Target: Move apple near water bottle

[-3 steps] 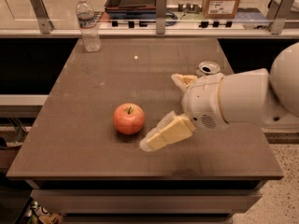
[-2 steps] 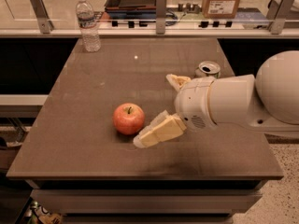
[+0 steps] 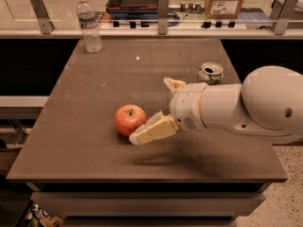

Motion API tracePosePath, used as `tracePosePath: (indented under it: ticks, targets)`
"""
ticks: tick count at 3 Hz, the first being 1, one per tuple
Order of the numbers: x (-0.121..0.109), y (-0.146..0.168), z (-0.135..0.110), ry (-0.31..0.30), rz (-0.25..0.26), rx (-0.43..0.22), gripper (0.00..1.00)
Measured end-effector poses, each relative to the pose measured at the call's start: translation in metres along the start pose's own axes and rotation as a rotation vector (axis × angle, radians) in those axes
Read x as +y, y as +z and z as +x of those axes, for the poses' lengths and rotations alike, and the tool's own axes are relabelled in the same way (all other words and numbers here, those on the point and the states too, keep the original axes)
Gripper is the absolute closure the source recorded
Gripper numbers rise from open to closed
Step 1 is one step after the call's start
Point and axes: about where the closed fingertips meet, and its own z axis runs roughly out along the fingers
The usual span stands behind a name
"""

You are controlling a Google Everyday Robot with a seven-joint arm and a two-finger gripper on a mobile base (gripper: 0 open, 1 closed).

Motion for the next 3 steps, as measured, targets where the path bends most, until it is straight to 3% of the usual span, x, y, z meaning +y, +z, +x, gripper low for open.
tracePosePath:
  ticks: [3]
  targets:
    - [0.023, 0.035, 0.003, 0.035, -0.054, -0.068, 0.0]
